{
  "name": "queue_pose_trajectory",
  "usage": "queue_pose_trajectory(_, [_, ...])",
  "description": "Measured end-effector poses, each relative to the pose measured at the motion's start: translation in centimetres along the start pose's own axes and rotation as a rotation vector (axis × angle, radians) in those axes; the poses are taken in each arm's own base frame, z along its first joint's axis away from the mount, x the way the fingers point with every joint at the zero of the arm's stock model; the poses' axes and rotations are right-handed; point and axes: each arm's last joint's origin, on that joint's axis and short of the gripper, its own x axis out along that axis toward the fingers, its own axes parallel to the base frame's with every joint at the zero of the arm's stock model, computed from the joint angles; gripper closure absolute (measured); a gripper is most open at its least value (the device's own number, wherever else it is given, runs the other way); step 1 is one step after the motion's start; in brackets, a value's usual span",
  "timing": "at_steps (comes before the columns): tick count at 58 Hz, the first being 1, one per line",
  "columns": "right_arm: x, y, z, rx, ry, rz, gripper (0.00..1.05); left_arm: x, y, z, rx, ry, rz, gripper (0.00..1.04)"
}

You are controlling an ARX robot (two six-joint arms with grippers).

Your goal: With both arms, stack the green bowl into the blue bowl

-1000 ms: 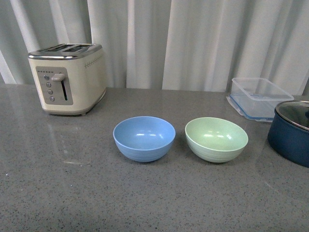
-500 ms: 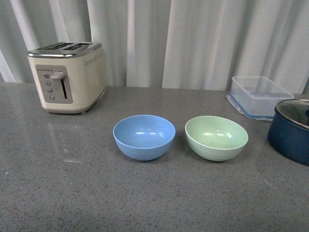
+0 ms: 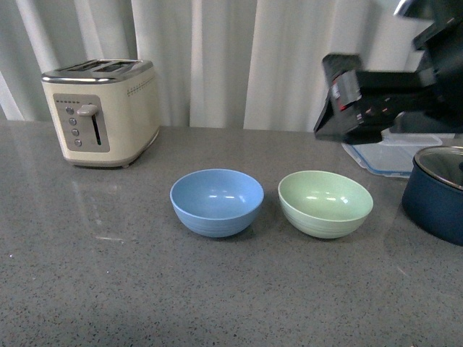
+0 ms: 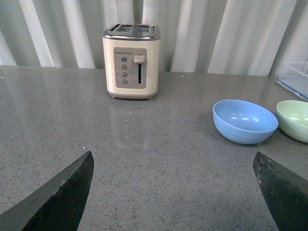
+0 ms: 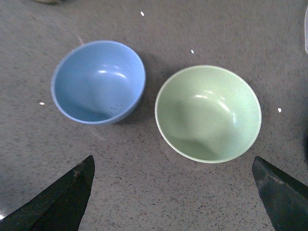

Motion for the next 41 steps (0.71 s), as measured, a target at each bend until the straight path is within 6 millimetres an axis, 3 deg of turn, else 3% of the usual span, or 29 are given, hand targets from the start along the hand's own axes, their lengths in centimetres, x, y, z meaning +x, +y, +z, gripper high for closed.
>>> queue_pose_trajectory(8, [5.1, -1.6, 0.3, 0.078, 0.136, -0.093, 0.1, 0.0, 0.0, 0.0, 0.0, 0.0, 0.0, 0.07])
queue_pose_trajectory(15, [7.6, -3.0, 0.3, 0.14, 0.184, -0.151, 0.1, 0.0, 0.0, 0.0, 0.0, 0.0, 0.0, 0.07])
queue_pose_trajectory(41, [12.4, -7.3, -0.1, 0.276, 0.243, -0.243, 0.1, 0.0, 0.0, 0.0, 0.0, 0.0, 0.0, 0.07])
